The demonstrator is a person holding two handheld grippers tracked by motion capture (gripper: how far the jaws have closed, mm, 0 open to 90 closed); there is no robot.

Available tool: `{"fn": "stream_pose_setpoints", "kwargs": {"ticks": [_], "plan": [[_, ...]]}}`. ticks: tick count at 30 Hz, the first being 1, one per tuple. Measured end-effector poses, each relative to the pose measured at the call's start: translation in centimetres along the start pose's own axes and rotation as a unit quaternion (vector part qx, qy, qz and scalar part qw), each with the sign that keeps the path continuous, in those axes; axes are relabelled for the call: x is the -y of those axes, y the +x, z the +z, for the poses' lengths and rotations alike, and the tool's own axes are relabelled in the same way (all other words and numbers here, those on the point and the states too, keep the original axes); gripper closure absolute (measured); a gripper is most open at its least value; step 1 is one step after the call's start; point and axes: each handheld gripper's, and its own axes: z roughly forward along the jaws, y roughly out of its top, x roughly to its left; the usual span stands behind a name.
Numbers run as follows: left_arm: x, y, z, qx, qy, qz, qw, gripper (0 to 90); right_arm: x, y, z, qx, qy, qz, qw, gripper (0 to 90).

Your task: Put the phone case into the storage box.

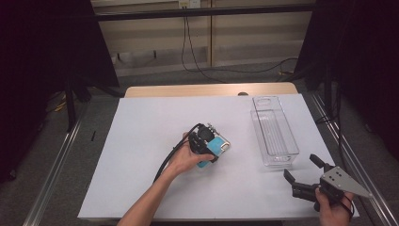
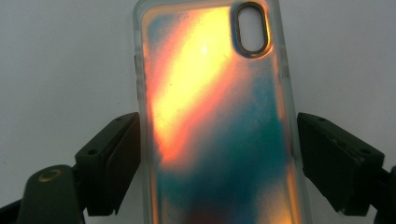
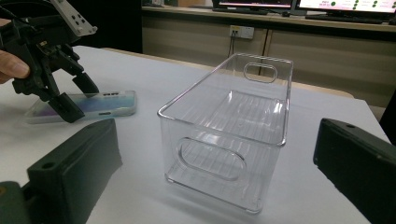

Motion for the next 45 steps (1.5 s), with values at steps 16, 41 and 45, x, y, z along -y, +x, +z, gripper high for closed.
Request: {"fn": "stream_pose_setpoints", "kwargs": {"ticks": [16,41,45], "plan": [[0.4,-0.4,-1.6,-0.018,-0.051,-0.01,0.9985,17.1,0.0,0.0,0.0,0.0,0.0,0.0,1.0,0.0],[2.6,-1.3,-4.8,-0.079,-0.114,0.003,0.9903,17.1,0.0,0.0,0.1,0.001,0.002,-0.002,1.0,0.0],[2.9,-1.6,-5.5,-0.084,-0.128,0.003,0.9882,17.0,0.0,0.0,0.1,0.001,0.002,-0.001,1.0,0.0]]}}
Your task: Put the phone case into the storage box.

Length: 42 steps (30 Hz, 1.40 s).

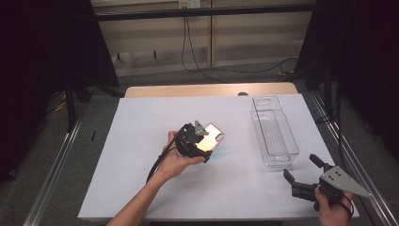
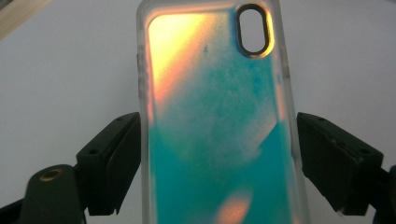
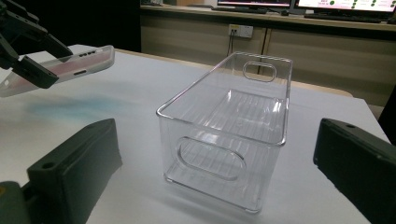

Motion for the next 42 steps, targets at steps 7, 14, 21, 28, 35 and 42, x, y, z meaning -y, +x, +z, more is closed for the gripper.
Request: {"fn": "stream_pose_setpoints", "kwargs": {"ticks": [7,14,21,28,35,42], "plan": [[0.3,-0.4,-1.2,-0.007,-0.026,0.002,0.9996,17.1,0.0,0.0,0.0,0.001,0.0,0.0,1.0,0.0],[0.7,-1.1,-2.8,-0.014,-0.054,0.0,0.9985,17.1,0.0,0.1,0.0,-0.002,0.001,0.001,1.0,0.0],[1.7,-2.0,-3.0,-0.02,-0.059,0.004,0.998,17.1,-0.2,0.6,0.3,-0.016,0.013,0.009,0.9997,0.0],[2.4,-2.6,-3.2,-0.03,-0.066,-0.001,0.9973,17.1,-1.0,1.7,0.6,-0.043,0.027,0.009,0.9986,0.0],[3.1,-3.3,-3.3,-0.037,-0.072,-0.007,0.9967,17.1,-1.8,3.6,1.3,-0.063,0.039,0.012,0.9972,0.0],[3.1,-3.7,-3.0,-0.05,-0.077,-0.006,0.9958,17.1,-2.0,5.1,2.3,-0.081,0.064,0.014,0.9945,2.9]]}}
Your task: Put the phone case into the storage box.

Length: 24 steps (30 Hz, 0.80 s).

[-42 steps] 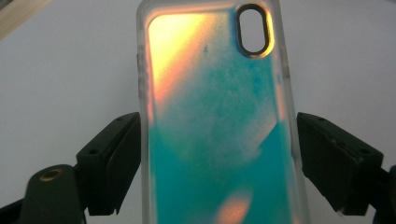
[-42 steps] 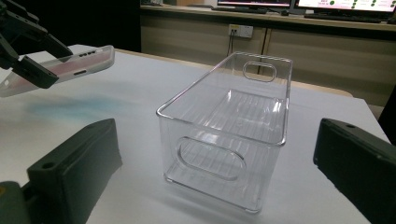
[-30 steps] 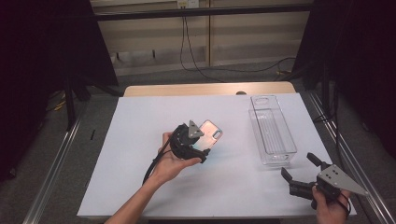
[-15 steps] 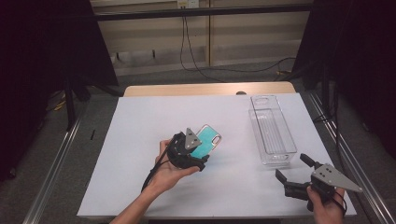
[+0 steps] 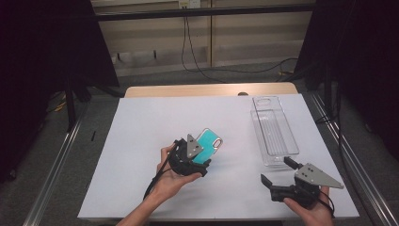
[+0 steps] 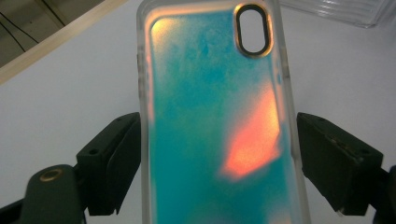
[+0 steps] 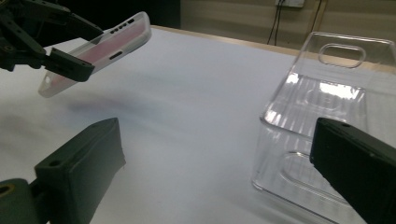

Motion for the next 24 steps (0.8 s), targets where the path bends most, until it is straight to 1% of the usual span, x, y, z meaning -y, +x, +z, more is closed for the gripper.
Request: {"fn": "stream_pose_setpoints", "kwargs": {"ticks": [1,2,5,6,9,10,12,14,16,17,18,19,21,24], "plan": [[0.0,-0.1,0.0,0.001,-0.003,-0.002,1.0,17.1,-0.2,0.1,0.1,-0.006,0.001,0.0,1.0,3.3],[-0.1,-0.2,0.1,0.001,-0.003,0.001,1.0,17.1,-0.4,0.2,0.2,-0.011,0.001,0.004,0.9999,4.0],[-0.2,-0.6,0.0,-0.002,-0.006,0.007,1.0,17.1,-1.3,0.5,0.5,-0.019,-0.001,0.003,0.9998,5.1],[-0.3,-0.8,0.1,-0.002,-0.01,0.006,0.9999,17.1,-1.6,0.7,0.7,-0.024,-0.002,0.005,0.9997,5.5],[-0.4,-1.1,0.1,-0.002,-0.011,0.014,0.9998,17.1,-2.4,1.1,1.2,-0.038,-0.005,-0.006,0.9992,8.0],[-0.4,-1.3,0.2,-0.003,-0.015,0.01,0.9998,17.1,-2.6,1.2,1.4,-0.041,-0.007,-0.006,0.9991,8.0],[-0.5,-1.5,0.3,0.0,-0.018,0.006,0.9998,17.1,-2.7,1.5,1.7,-0.035,-0.016,-0.008,0.9992,8.1],[-0.6,-1.6,0.3,0.003,-0.013,0.013,0.9998,17.1,-2.8,1.6,2.2,-0.034,-0.018,0.003,0.9992,8.2],[-0.6,-1.9,0.5,0.003,-0.015,0.009,0.9998,17.1,-2.9,1.7,2.6,-0.032,-0.022,0.013,0.9992,8.5],[-0.7,-1.9,0.5,0.003,-0.014,0.013,0.9998,17.1,-2.9,1.8,2.8,-0.031,-0.027,0.015,0.9991,8.7],[-0.7,-2.0,0.5,0.003,-0.016,0.012,0.9998,17.1,-2.9,1.9,2.9,-0.033,-0.027,0.018,0.9989,8.9],[-0.7,-2.0,0.4,0.003,-0.016,0.015,0.9998,17.1,-3.0,2.0,3.1,-0.033,-0.027,0.021,0.9989,9.3],[-0.8,-2.2,0.4,0.002,-0.02,0.012,0.9997,17.1,-3.3,2.1,3.2,-0.032,-0.03,0.027,0.9987,11.8],[-0.9,-2.4,0.5,-0.001,-0.028,0.01,0.9996,17.1,-3.9,2.2,3.7,-0.037,-0.029,0.037,0.9982,12.2]]}}
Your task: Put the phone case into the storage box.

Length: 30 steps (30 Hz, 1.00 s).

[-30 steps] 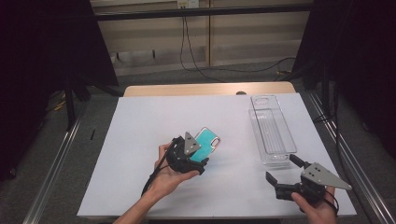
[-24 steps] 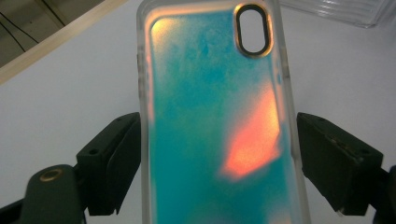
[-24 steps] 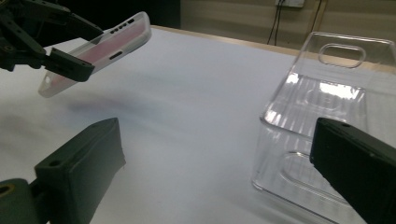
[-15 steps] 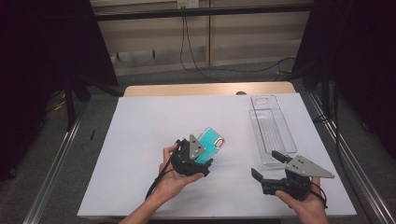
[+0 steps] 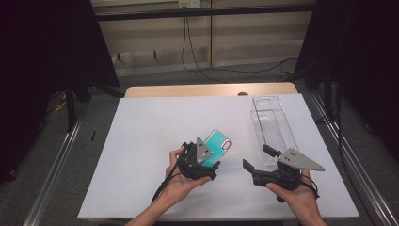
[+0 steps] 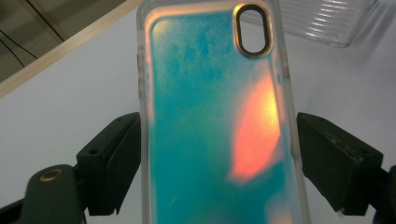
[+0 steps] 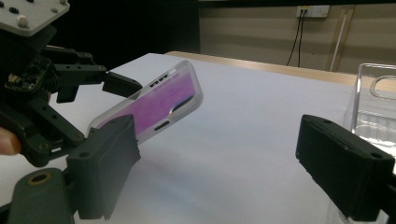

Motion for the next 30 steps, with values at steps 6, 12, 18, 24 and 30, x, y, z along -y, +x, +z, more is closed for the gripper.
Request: {"fn": "stream_pose_setpoints", "kwargs": {"ticks": [6,12,18,24,30], "plan": [[0.1,0.0,0.0,0.002,-0.001,0.001,1.0,17.1,0.0,0.3,1.4,-0.015,0.026,-0.001,0.9995,12.0],[0.2,0.0,0.2,-0.001,0.004,0.004,1.0,17.1,0.2,0.7,2.3,-0.031,0.044,0.006,0.9986,12.7],[0.3,-0.1,0.3,-0.007,0.006,0.007,0.9999,17.1,-0.5,0.2,2.8,-0.036,0.063,0.039,0.9966,19.0],[0.3,-0.1,0.3,-0.008,0.007,0.011,0.9999,17.1,-1.0,0.2,3.5,-0.041,0.114,0.05,0.9913,21.3],[0.4,-0.5,0.3,-0.012,0.005,0.015,0.9998,17.1,-1.6,0.4,4.1,-0.053,0.155,0.056,0.9849,26.7]]}}
